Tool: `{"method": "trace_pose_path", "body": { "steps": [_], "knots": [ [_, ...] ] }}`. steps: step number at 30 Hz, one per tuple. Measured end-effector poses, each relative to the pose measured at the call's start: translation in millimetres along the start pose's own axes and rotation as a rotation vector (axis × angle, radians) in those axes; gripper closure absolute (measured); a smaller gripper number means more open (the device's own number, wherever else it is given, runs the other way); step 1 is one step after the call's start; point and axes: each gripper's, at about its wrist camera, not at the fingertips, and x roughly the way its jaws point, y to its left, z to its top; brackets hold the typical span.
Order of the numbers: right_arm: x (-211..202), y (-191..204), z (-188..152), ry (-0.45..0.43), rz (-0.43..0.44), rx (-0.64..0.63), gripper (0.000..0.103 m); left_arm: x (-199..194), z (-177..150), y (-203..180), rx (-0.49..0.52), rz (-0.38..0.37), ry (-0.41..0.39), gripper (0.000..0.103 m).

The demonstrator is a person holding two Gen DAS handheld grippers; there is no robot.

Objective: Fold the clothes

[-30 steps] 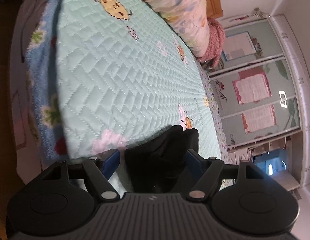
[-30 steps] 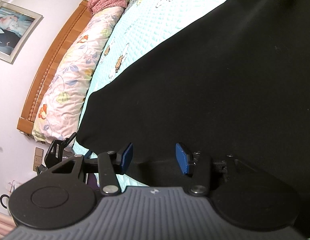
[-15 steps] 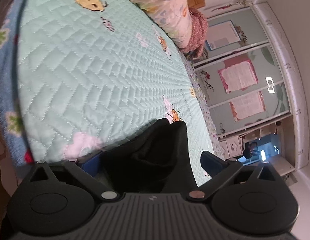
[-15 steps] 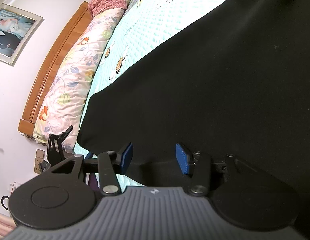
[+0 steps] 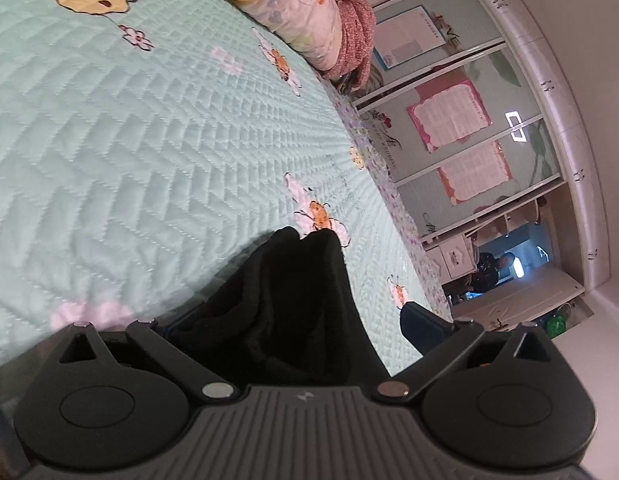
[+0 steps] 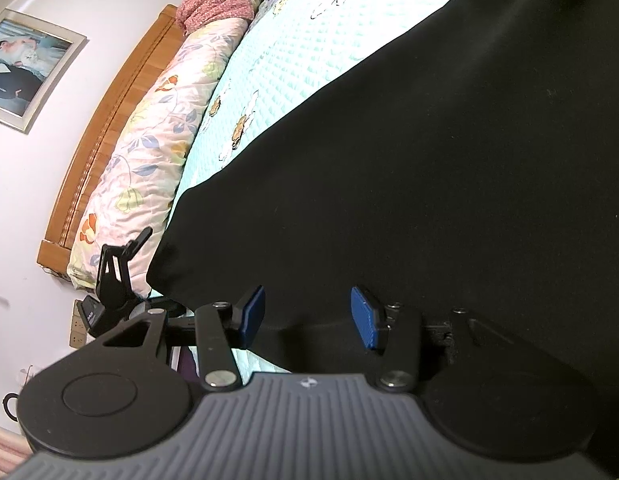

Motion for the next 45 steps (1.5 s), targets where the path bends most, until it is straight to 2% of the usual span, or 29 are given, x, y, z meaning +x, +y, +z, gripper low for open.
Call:
{"method": "trace_pose_path", "body": {
  "steps": [3, 5, 6, 7, 8, 11, 13, 15, 22, 28, 34, 37, 42, 45],
  "knots": [
    [0.3, 0.5, -0.4, -0.001, 0.0, 0.004, 0.053, -1.3, -1.6, 3.2, -0.003, -0.017, -0.013, 0.003],
    [0.6, -0.2, -0.1, -0.002, 0.004, 0.008, 0.053, -1.6, -3.0, 3.2, 0.019, 0.019, -0.01, 0.01],
    [0.8, -0.6, -0.1, -0.003, 0.006, 0.009, 0.053, -1.3, -3.4, 2.7, 0.033, 0.048, -0.006, 0.019],
    [1.0, -0.9, -0.2, -0.004, 0.01, 0.01, 0.052, -1.0, -3.7, 2.2, 0.046, 0.077, -0.002, 0.034],
    [1.1, -1.3, -0.2, -0.006, 0.012, 0.012, 0.052, -0.3, -3.4, 2.1, 0.052, 0.1, 0.001, 0.04],
    [1.0, 0.0, -0.3, -0.008, 0.013, 0.011, 0.052, 3.1, -0.6, 4.9, 0.042, 0.138, 0.022, 0.07],
    [0.2, 2.4, -0.5, -0.008, 0.016, 0.003, 0.049, 4.0, -0.1, 0.3, 0.065, 0.166, 0.027, 0.075],
    [-2.0, 5.4, -1.5, -0.009, 0.022, -0.01, 0.045, 2.4, 0.4, -13.8, 0.121, 0.181, 0.021, 0.077],
    [-25.5, 8.2, -3.7, -0.042, 0.014, -0.034, 0.033, -5.7, 7.6, -67.3, 0.228, 0.125, -0.019, 0.078],
    [-61.6, -8.0, -0.1, -0.127, -0.014, 0.006, 0.033, -6.6, -3.2, -117.7, 0.322, 0.052, 0.007, 0.078],
    [-99.8, -36.5, -2.2, -0.216, -0.04, 0.08, 0.033, -7.3, -19.3, -187.6, 0.49, -0.059, 0.048, 0.078],
    [-116.0, -49.3, -7.4, -0.252, -0.032, 0.108, 0.033, -7.8, -41.8, -233.0, 0.613, -0.132, 0.076, 0.078],
    [-130.6, -65.6, -12.9, -0.298, 0.02, 0.142, 0.033, 6.8, -106.4, -302.4, 0.866, -0.213, 0.183, 0.078],
    [-140.0, -76.6, -15.0, -0.339, 0.058, 0.169, 0.033, 15.4, -169.1, -330.4, 1.057, -0.258, 0.262, 0.078]
  ]
}}
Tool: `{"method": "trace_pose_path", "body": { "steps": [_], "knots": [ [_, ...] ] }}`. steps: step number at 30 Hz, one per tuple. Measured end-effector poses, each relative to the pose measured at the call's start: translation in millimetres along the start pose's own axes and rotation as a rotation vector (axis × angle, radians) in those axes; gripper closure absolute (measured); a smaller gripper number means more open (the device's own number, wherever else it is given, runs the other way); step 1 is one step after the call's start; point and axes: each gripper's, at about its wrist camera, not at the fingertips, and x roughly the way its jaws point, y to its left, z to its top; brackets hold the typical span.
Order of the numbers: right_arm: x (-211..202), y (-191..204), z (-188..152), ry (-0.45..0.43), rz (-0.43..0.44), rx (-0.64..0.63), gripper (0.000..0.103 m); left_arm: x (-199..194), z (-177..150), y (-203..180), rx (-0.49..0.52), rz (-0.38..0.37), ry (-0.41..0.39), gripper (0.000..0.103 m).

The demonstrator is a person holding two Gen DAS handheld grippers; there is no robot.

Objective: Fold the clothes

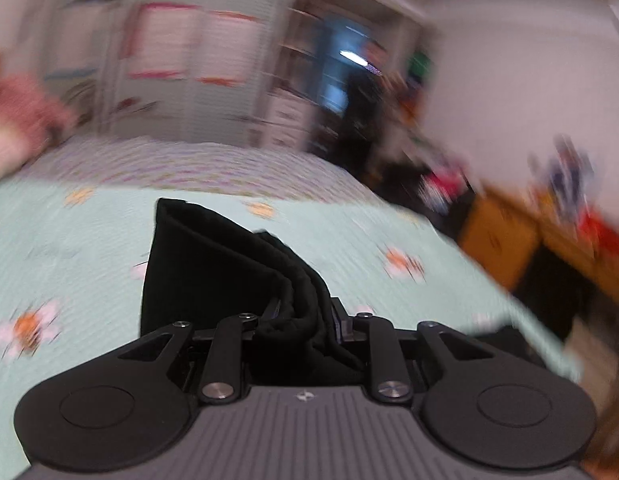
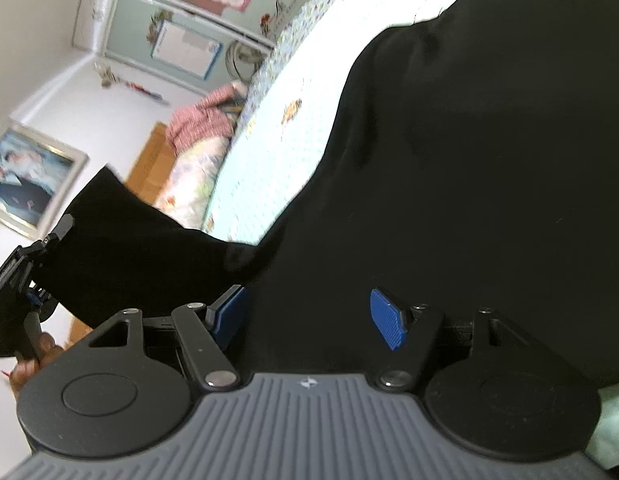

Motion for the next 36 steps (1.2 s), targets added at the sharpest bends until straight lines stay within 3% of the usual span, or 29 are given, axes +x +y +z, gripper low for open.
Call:
{"method": "trace_pose_path", "body": {
  "steps": [3, 6, 9, 11, 15, 20, 24, 29, 31, 34, 36],
  "knots": [
    [-10.6, -14.3, 1.7, -0.032, 0.043, 0.039, 0.033, 49.5, -26.1, -54.1, 0.15, -0.042, 0.097, 0.078],
    [-13.7, -22.0, 6.1, -0.047, 0.096, 0.088, 0.033, 109.2, -83.1, -98.9, 0.33, -0.04, 0.234, 0.078],
    [-19.7, -26.2, 10.9, -0.072, 0.108, 0.102, 0.033, 149.4, -130.4, -99.6, 0.317, -0.048, 0.361, 0.078],
    [-22.9, -30.5, 13.6, -0.069, 0.143, 0.113, 0.032, 156.0, -139.8, -94.3, 0.291, -0.027, 0.354, 0.078],
    [-22.6, -38.3, 19.9, -0.056, 0.205, 0.161, 0.03, 148.4, -128.9, -91.8, 0.243, -0.024, 0.289, 0.078],
    [-9.9, -27.0, 30.3, 0.013, 0.226, 0.172, 0.017, 140.5, -114.3, -76.7, 0.115, -0.054, 0.237, 0.078],
    [4.5, -25.5, 39.6, 0.067, 0.207, 0.25, 0.015, 142.8, -117.1, -96.5, 0.187, -0.034, 0.236, 0.078],
    [28.3, -9.1, 43.2, 0.173, 0.14, 0.202, 0.015, 130.1, -130.0, -124.4, 0.312, 0.016, 0.206, 0.078],
    [38.8, -3.5, 42.0, 0.208, 0.119, 0.171, 0.022, 124.6, -134.1, -131.5, 0.348, 0.027, 0.193, 0.078],
    [48.9, -0.7, 41.2, 0.226, 0.114, 0.14, 0.058, 120.1, -137.3, -137.2, 0.384, 0.047, 0.183, 0.078],
    [46.0, -0.3, 40.8, 0.206, 0.116, 0.104, 0.066, 118.8, -136.8, -140.8, 0.394, 0.056, 0.179, 0.078]
  ]
}}
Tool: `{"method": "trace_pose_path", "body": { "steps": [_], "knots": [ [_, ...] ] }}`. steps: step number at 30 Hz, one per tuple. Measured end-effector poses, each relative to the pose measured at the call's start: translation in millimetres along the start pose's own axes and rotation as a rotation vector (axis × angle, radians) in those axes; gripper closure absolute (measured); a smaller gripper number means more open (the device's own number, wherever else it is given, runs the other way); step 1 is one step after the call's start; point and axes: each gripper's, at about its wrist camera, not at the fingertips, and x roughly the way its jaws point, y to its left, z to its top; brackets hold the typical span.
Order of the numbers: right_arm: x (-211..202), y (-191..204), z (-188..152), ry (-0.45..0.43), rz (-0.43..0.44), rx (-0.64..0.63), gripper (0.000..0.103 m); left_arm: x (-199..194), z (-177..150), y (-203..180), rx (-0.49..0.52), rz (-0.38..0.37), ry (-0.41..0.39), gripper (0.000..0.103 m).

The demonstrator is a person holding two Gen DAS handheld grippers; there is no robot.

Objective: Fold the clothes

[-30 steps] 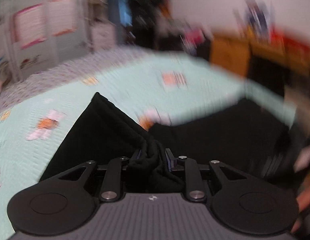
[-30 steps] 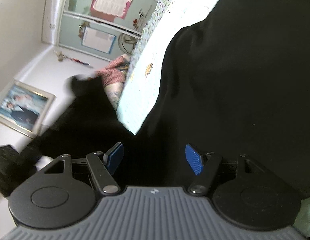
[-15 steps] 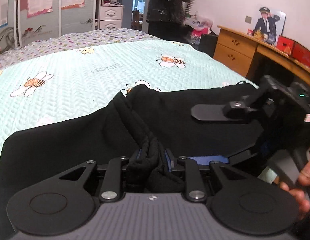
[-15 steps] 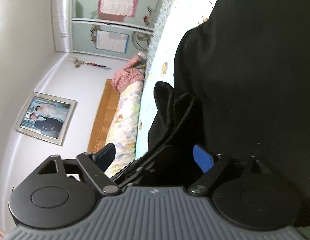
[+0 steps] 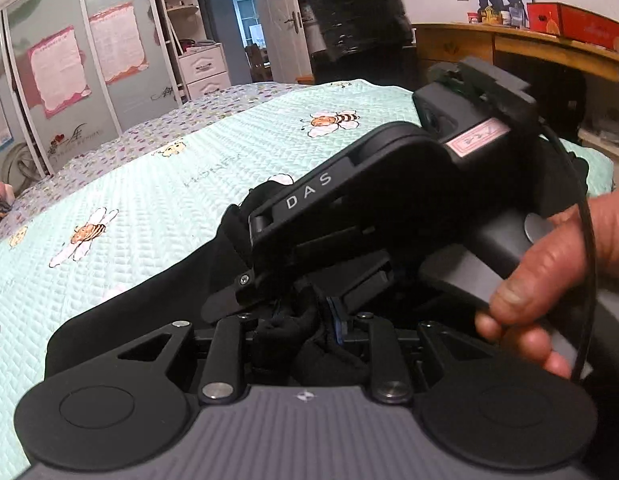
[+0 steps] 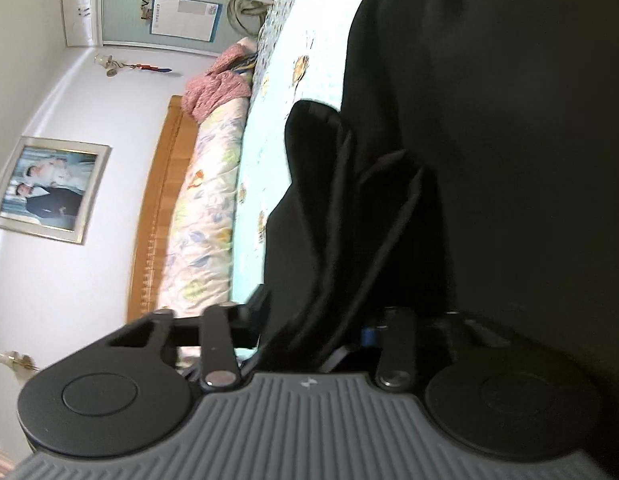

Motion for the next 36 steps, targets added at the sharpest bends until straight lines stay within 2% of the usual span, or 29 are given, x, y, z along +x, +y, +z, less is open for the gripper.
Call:
{"method": "trace_pose_path", "body": {
  "steps": [4, 7, 9, 10, 11, 12, 14, 18, 21, 22, 25, 26, 27, 29, 32, 35, 36],
  "knots": [
    [-25.9, 4.0, -4.1, -0.062, 0.034, -0.063, 0.067, -4.2, 15.3, -12.1, 0.039, -0.017, -0.045, 0.077],
    [-56.4, 1.5, -3.9, -0.118, 0.057, -0.104, 0.068, 0.4, 29.9, -21.5, 0.04, -0.082, -0.064, 0.074],
    [-72.1, -6.4, -0.8, -0.133, 0.026, -0.123, 0.068, 15.5, 31.6, -31.7, 0.055, -0.127, -0.028, 0.067],
    [-73.4, -8.0, 2.0, -0.129, -0.012, -0.139, 0.068, 24.5, 30.7, -35.5, 0.052, -0.137, -0.002, 0.06],
    [-72.8, -11.9, 3.1, -0.125, -0.059, -0.157, 0.068, 32.4, 29.1, -39.8, 0.041, -0.145, 0.033, 0.058],
    [-71.4, -16.1, 3.3, -0.125, -0.111, -0.178, 0.068, 37.8, 28.0, -41.5, 0.018, -0.156, 0.066, 0.056],
    [-69.2, -23.9, 2.6, -0.124, -0.192, -0.217, 0.075, 35.8, 23.8, -37.0, -0.041, -0.191, 0.072, 0.054],
    [-70.4, -22.7, 0.5, -0.125, -0.195, -0.272, 0.074, 12.0, 23.5, -10.7, -0.17, -0.295, 0.023, 0.051],
    [-68.3, -5.0, 2.9, -0.141, -0.24, -0.383, 0.074, -6.4, 19.8, 13.4, -0.319, -0.307, -0.002, 0.04],
    [-66.6, 3.1, 4.4, -0.152, -0.255, -0.423, 0.074, -12.4, 18.6, 21.5, -0.369, -0.31, -0.01, 0.04],
    [-72.1, 9.3, 5.6, -0.214, -0.322, -0.498, 0.07, -12.8, 17.1, 49.3, -0.44, -0.219, -0.012, 0.04],
    [-73.0, 2.0, 8.9, -0.22, -0.336, -0.465, 0.065, -11.8, 16.7, 58.7, -0.464, -0.18, -0.01, 0.04],
    [-73.5, -8.5, 13.3, -0.204, -0.328, -0.413, 0.065, -10.7, 16.4, 68.1, -0.489, -0.142, -0.008, 0.04],
    [-85.0, -24.5, 17.3, -0.213, -0.269, -0.326, 0.065, -10.5, 14.6, 88.9, -0.556, -0.114, -0.021, 0.04],
    [-112.2, -34.5, 18.3, -0.292, -0.194, -0.207, 0.064, -5.3, 20.0, 114.7, -0.574, -0.051, -0.029, 0.04],
    [-137.8, -31.5, 20.2, -0.39, -0.125, -0.119, 0.062, 6.1, 27.6, 141.8, -0.637, -0.005, -0.042, 0.04],
    [-137.3, -24.0, 22.1, -0.389, -0.082, -0.12, 0.062, 11.1, 28.4, 150.2, -0.662, -0.004, -0.037, 0.04]
  ]
}}
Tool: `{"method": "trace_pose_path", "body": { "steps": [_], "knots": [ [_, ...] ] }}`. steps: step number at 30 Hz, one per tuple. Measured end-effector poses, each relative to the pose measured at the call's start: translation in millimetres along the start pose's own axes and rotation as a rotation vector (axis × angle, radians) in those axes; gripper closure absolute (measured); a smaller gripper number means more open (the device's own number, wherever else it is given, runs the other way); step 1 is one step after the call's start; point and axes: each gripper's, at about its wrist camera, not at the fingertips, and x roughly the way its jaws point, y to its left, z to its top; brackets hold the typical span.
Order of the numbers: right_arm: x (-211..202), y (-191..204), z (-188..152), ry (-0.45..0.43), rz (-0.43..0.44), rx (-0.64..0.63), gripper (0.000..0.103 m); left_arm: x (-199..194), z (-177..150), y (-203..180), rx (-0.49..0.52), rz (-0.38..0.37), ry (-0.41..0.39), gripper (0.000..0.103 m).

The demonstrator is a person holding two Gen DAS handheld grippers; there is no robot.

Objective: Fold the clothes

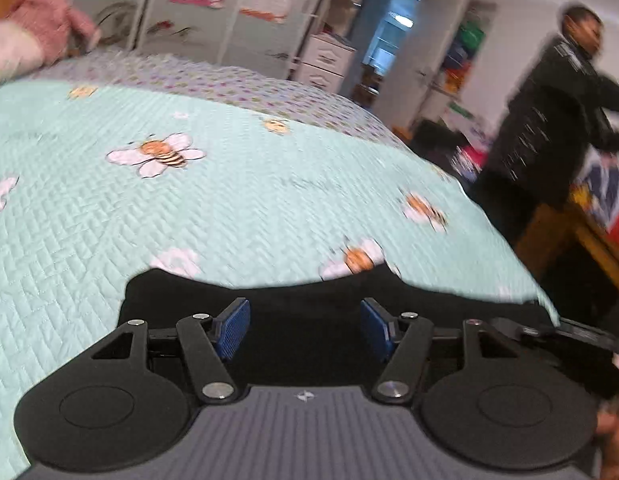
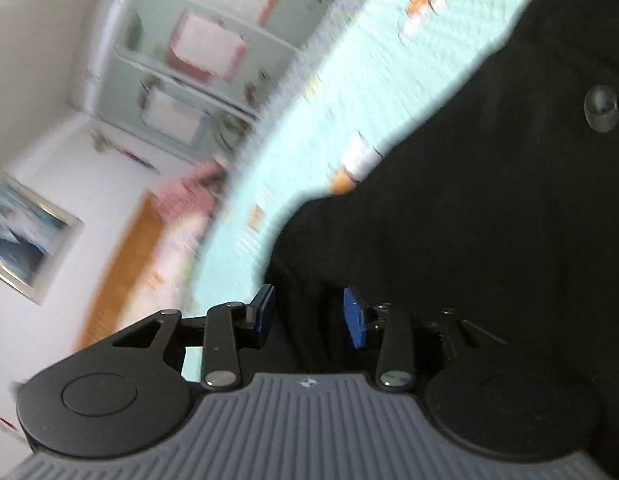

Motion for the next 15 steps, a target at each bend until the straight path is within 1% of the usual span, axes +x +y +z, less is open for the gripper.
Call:
{"method": "trace_pose_path", "body": {
  "steps": [1, 3, 5, 6, 7, 9, 10, 11, 12, 13, 15],
  "knots": [
    [4.0, 7.9, 2.3, 0.011, 0.047, 0.009, 0.06, 5.1, 5.6, 6.2, -0.025, 0.002, 0.004, 0.04],
    [16.7, 25.2, 6.3, 0.038, 0.132, 0.021, 0.052, 15.3, 13.5, 17.8, -0.06, 0.004, 0.024, 0.04],
    [42.9, 45.0, 7.2, 0.087, 0.187, 0.016, 0.042, 26.6, 16.7, 28.5, -0.09, 0.002, 0.055, 0.04],
    [57.0, 53.3, 5.5, 0.119, 0.203, 0.01, 0.04, 33.9, 16.1, 35.4, -0.123, -0.01, 0.078, 0.039],
    [68.4, 54.1, 3.8, 0.145, 0.176, -0.001, 0.037, 38.7, 12.7, 41.2, -0.158, -0.015, 0.099, 0.039],
    [86.5, 44.1, 0.2, 0.189, 0.052, -0.029, 0.037, 48.2, 4.8, 55.8, -0.214, -0.019, 0.154, 0.039],
    [95.6, 39.0, -1.5, 0.211, -0.01, -0.043, 0.039, 50.1, -0.9, 58.6, -0.215, -0.022, 0.165, 0.04],
    [95.5, 28.9, -3.0, 0.214, -0.039, -0.028, 0.066, 52.0, -6.5, 61.4, -0.217, -0.025, 0.177, 0.04],
    [88.1, 14.6, -4.2, 0.202, -0.042, 0.01, 0.09, 53.6, -12.1, 64.1, -0.218, -0.028, 0.188, 0.04],
    [80.6, 0.3, -5.4, 0.19, -0.044, 0.048, 0.103, 48.8, -14.4, 62.2, -0.21, -0.037, 0.182, 0.04],
    [65.8, -28.3, -7.9, 0.165, -0.049, 0.124, 0.103, 43.0, -15.5, 58.1, -0.191, -0.044, 0.187, 0.04]
  ]
}}
